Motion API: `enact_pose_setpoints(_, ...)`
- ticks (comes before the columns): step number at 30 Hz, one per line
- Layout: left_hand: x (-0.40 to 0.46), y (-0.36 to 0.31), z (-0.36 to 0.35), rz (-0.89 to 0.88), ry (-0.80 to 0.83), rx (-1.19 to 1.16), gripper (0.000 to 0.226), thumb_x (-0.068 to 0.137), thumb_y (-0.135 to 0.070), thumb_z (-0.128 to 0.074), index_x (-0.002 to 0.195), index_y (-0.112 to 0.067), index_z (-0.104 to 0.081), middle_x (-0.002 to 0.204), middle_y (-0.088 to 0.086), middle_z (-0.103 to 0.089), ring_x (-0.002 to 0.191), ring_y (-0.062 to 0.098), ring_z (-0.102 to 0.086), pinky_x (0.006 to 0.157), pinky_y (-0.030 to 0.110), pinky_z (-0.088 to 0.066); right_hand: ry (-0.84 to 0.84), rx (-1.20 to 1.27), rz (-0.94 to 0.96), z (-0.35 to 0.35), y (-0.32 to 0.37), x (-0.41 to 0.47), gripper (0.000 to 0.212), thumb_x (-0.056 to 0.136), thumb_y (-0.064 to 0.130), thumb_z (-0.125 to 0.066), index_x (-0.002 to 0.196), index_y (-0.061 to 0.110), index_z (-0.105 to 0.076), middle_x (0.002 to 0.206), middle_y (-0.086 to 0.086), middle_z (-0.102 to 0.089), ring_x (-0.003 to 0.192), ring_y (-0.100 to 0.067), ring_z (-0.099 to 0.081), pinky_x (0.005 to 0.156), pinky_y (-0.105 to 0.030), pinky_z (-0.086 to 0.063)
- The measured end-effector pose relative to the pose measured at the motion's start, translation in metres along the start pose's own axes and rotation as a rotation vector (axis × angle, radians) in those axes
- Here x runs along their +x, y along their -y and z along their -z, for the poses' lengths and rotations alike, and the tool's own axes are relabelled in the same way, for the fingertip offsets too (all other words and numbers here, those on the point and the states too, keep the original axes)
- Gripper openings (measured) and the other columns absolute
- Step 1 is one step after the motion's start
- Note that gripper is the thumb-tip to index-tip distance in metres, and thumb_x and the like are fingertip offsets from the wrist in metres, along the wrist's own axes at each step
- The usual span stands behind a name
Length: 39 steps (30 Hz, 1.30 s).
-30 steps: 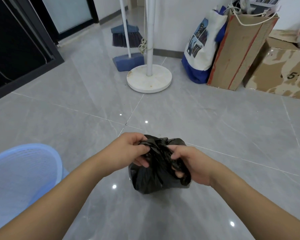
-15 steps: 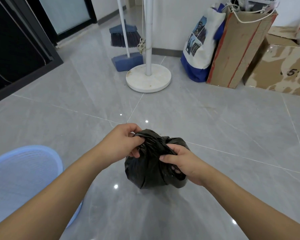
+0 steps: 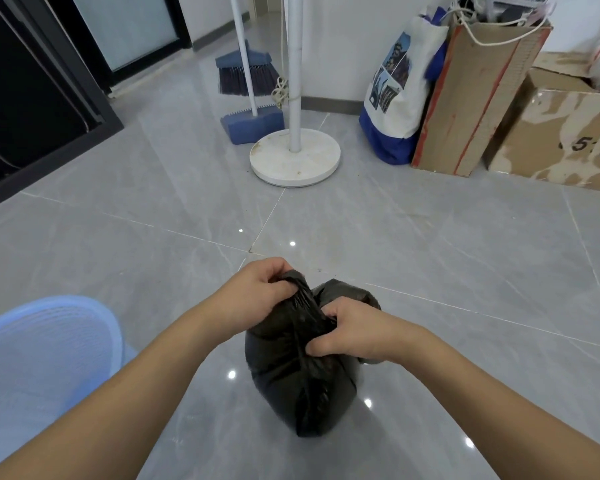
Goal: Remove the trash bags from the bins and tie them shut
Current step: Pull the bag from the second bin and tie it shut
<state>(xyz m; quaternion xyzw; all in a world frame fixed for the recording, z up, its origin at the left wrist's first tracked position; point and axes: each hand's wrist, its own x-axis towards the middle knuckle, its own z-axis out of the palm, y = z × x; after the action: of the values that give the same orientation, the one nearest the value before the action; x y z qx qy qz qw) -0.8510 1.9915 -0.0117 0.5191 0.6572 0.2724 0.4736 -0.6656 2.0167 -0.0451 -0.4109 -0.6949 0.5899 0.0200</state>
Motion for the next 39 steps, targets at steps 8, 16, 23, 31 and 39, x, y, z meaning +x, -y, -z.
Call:
enact_pose_setpoints(8, -0.003, 0.023, -0.024, 0.005, -0.083, 0.045, 0.014, 0.099, -0.024, -0.047, 0.092, -0.02, -0.059, 0.088, 0.006, -0.07, 0.085, 0.02, -0.068, 0.08, 0.037, -0.052, -0.056, -0.273, -0.016, 0.014, 0.0, -0.004, 0.018, 0.075, 0.03, -0.053, 0.069, 0.013, -0.053, 0.088, -0.01, -0.057, 0.079, -0.021, -0.058, 0.07, -0.034, -0.044)
enact_pose_setpoints(16, -0.004, 0.024, -0.028, 0.095, -0.163, -0.04, 0.017, 0.1, -0.023, -0.046, 0.091, -0.011, -0.056, 0.055, 0.0, -0.06, 0.054, 0.014, -0.054, 0.061, 0.031, -0.044, -0.53, -0.89, 0.29, 0.006, -0.014, -0.004, 0.02, 0.078, 0.029, -0.055, 0.094, 0.017, -0.054, 0.108, 0.001, -0.043, 0.092, -0.021, -0.048, 0.071, -0.035, -0.05)
enact_pose_setpoints(23, -0.012, 0.021, -0.031, 0.154, -0.245, -0.287, 0.014, 0.097, -0.016, -0.053, 0.086, -0.01, -0.059, 0.062, -0.001, -0.059, 0.054, 0.009, -0.056, 0.058, 0.024, -0.042, -0.783, -0.928, 0.577, 0.0, -0.037, -0.004, 0.036, 0.083, 0.023, -0.05, 0.119, 0.021, -0.052, 0.092, 0.001, -0.061, 0.066, -0.022, -0.06, 0.042, -0.034, -0.046)
enact_pose_setpoints(31, -0.017, 0.017, -0.042, 0.156, -0.181, -0.384, 0.034, 0.074, -0.03, -0.064, 0.1, -0.018, -0.046, 0.078, 0.0, -0.057, 0.067, 0.012, -0.056, 0.065, 0.031, -0.046, -0.735, -0.773, 0.647, 0.004, -0.037, -0.004, 0.024, 0.089, 0.026, -0.053, 0.111, 0.025, -0.063, 0.092, 0.005, -0.059, 0.068, -0.017, -0.059, 0.049, -0.032, -0.049)
enact_pose_setpoints(39, -0.019, 0.042, -0.055, -0.152, -0.279, 0.379, 0.036, 0.079, -0.022, -0.056, 0.1, -0.039, -0.032, 0.074, -0.009, -0.054, 0.076, 0.007, -0.054, 0.089, 0.032, -0.032, -0.428, 0.027, 0.208, 0.01, -0.032, 0.003, 0.014, 0.078, 0.019, -0.071, 0.069, 0.025, -0.061, 0.082, 0.007, -0.058, 0.075, -0.007, -0.054, 0.074, -0.022, -0.042)
